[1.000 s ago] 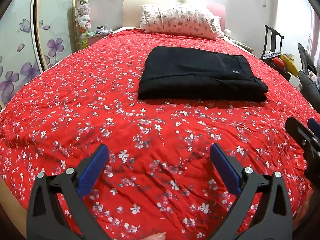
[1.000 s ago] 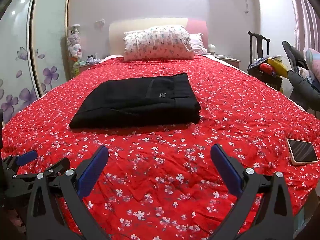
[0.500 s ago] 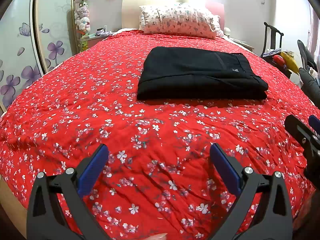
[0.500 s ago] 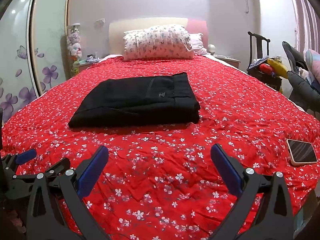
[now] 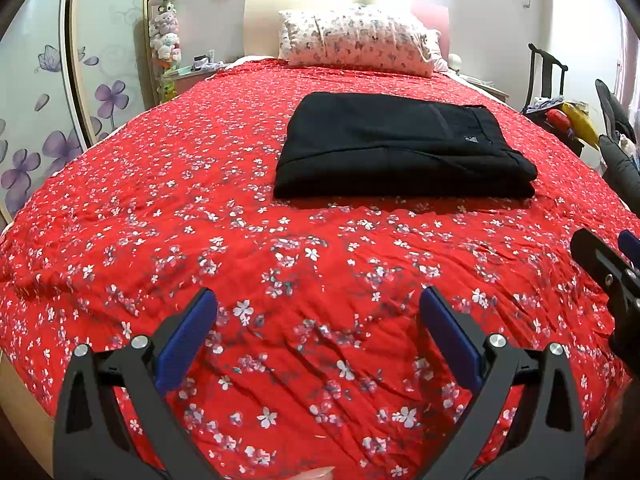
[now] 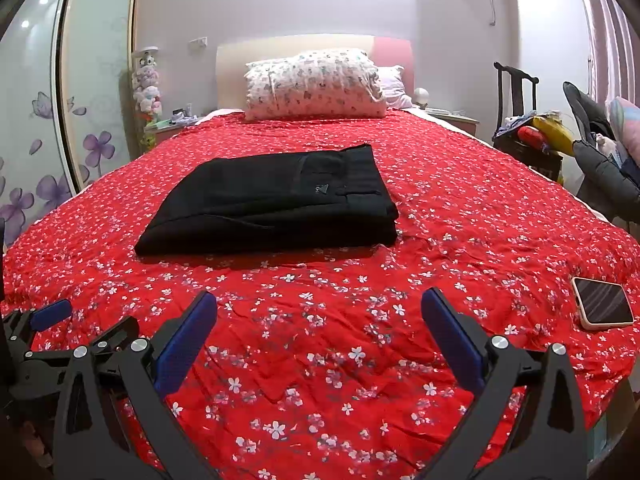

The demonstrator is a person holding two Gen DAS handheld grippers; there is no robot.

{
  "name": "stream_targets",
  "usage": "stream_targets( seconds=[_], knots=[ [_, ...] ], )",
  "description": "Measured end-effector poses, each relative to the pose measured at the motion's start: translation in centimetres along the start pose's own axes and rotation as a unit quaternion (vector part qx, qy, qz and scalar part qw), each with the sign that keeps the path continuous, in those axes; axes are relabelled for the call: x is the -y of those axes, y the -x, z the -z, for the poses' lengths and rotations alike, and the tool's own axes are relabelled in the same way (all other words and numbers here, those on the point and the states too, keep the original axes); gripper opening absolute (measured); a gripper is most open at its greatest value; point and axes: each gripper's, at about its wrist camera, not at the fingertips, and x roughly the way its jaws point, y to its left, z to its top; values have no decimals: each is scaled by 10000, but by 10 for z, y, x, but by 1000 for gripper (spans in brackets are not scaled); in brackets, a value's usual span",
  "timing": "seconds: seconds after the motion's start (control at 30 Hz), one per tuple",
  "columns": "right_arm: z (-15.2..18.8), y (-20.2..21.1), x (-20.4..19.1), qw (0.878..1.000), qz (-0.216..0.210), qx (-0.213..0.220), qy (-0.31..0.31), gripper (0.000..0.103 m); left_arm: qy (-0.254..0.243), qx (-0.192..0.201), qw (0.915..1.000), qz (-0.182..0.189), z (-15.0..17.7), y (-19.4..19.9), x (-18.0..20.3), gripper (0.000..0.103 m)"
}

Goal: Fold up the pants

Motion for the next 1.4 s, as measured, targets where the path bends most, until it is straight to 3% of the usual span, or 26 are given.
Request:
stream_targets(
  seconds=[1.4],
  knots=[
    [0, -2, 2, 10000, -14, -25, 13, 102, 24, -20, 10000, 61, 1, -2, -3, 101]
  ],
)
